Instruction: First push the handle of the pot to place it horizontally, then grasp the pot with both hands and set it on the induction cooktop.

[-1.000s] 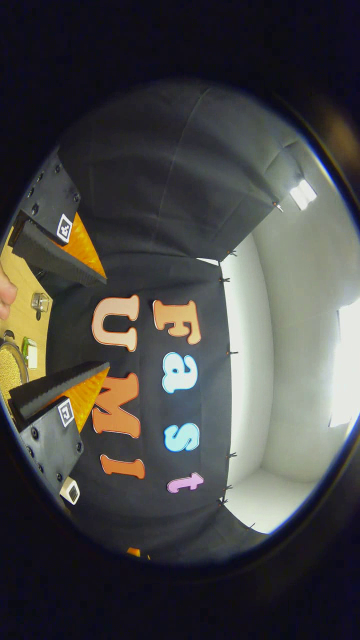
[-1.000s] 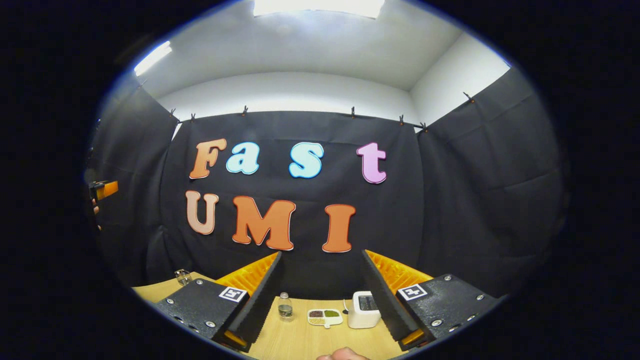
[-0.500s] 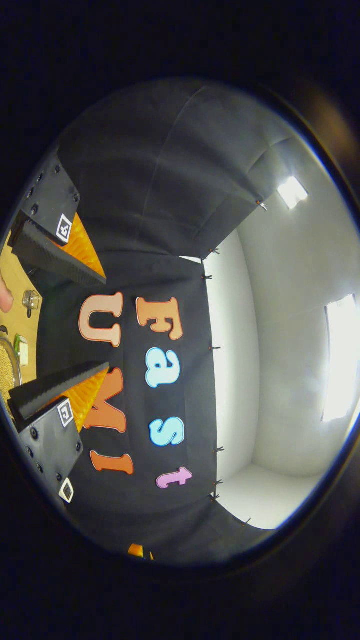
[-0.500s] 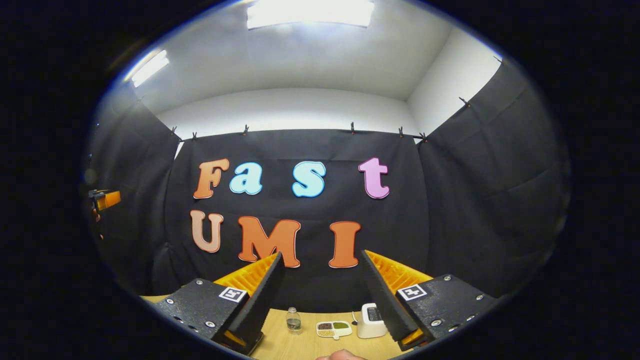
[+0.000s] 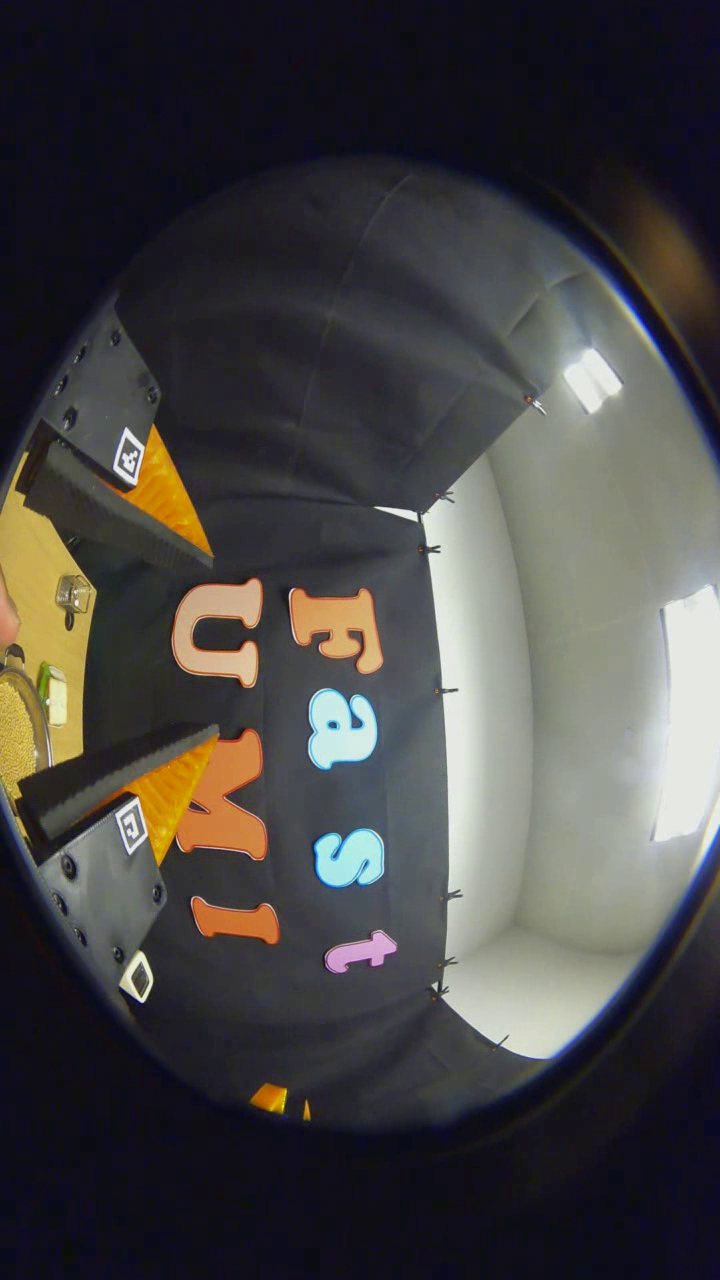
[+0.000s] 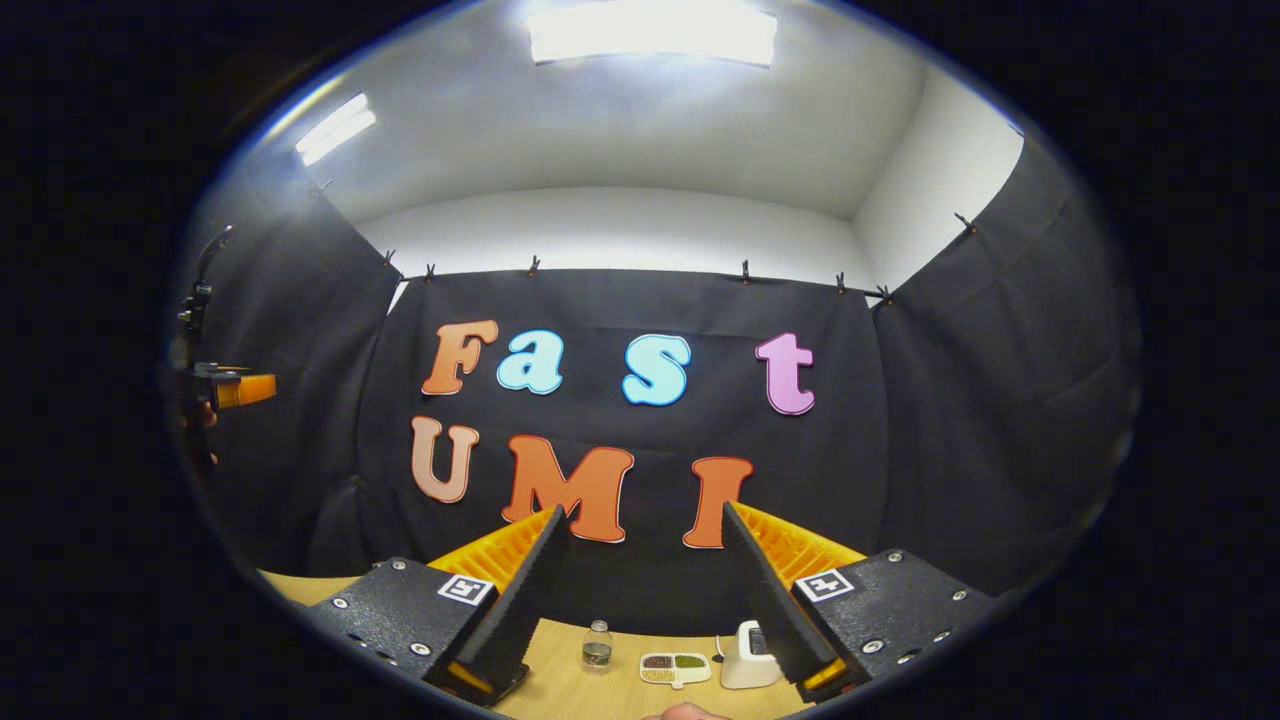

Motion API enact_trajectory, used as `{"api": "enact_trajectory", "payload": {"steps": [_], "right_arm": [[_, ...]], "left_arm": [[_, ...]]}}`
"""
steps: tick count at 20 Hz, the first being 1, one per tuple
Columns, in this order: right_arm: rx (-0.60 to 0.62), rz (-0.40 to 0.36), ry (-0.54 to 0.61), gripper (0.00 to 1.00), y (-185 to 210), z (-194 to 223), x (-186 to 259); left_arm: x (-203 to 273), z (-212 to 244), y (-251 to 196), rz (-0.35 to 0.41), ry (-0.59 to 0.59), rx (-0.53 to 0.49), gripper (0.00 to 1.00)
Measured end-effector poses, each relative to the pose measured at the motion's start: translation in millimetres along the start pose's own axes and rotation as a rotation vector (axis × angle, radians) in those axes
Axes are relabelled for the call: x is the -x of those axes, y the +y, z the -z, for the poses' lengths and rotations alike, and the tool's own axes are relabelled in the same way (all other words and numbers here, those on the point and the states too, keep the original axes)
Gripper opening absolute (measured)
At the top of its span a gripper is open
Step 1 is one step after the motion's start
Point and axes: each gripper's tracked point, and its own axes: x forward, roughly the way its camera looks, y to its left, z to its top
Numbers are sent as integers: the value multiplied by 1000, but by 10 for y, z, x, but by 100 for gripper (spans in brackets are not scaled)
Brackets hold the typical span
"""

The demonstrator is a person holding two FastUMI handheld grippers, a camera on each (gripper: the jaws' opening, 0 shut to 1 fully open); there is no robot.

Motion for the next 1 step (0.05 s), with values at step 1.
{"api": "enact_trajectory", "payload": {"steps": [1], "right_arm": [[6, -5, -2, 94, 29, -4, -2]], "left_arm": [[-8, -4, 14, -4, 0, -3, 97]]}}
